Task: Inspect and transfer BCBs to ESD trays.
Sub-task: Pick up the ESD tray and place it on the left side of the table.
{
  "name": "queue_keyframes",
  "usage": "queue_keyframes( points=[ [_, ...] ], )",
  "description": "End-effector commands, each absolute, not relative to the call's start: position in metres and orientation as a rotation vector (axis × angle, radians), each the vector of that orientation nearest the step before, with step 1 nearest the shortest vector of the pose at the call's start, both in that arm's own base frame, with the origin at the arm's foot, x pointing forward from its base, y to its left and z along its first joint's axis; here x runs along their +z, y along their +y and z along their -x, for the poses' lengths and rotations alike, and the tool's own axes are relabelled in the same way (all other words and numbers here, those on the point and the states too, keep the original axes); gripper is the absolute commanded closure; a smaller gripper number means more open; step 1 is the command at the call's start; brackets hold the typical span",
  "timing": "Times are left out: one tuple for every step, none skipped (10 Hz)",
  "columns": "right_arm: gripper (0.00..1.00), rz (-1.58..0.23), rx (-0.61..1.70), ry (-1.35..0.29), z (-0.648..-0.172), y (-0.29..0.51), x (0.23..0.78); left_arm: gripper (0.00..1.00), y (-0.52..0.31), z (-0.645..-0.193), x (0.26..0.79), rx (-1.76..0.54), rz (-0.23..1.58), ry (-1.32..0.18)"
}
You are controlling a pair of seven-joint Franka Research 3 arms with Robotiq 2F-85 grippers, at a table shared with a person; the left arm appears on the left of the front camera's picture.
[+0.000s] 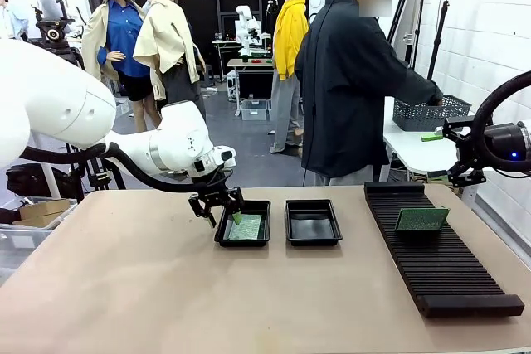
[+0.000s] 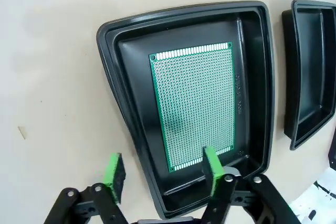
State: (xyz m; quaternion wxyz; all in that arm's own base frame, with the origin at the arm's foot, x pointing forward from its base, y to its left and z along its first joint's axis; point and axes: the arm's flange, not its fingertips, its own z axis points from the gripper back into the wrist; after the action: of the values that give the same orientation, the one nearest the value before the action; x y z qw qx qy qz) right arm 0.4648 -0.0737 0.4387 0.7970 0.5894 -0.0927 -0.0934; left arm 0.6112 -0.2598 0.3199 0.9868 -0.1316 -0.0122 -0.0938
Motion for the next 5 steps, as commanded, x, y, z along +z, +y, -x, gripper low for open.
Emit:
queue_keyframes(
  points=[
    [0.00, -1.250, -0.206, -0.202, -0.4645, -0.0727, 0.4392, 0.61, -0.2613, -0.6164, 0.3234, -0.194, 0.259, -0.024],
    [0.00, -1.250, -0.206, -0.202, -0.4645, -0.0727, 0.4392, 0.81, -0.2613, -0.6159, 0.3241, -0.200, 0.251, -0.031],
    [0.00, -1.250, -0.206, -0.202, -0.4645, -0.0727, 0.4392, 1.00, -0.2622, -0.6153, 0.3234, -0.200, 0.242, -0.034],
    [0.00, -1.250, -0.206, -0.202, -0.4645, -0.0727, 0.4392, 1.00, -0.2623, -0.6151, 0.3226, -0.199, 0.241, -0.034],
    [0.00, -1.250, -0.206, -0.202, -0.4645, -0.0727, 0.4392, 1.00, -0.2614, -0.6148, 0.3225, -0.194, 0.240, -0.030]
  ],
)
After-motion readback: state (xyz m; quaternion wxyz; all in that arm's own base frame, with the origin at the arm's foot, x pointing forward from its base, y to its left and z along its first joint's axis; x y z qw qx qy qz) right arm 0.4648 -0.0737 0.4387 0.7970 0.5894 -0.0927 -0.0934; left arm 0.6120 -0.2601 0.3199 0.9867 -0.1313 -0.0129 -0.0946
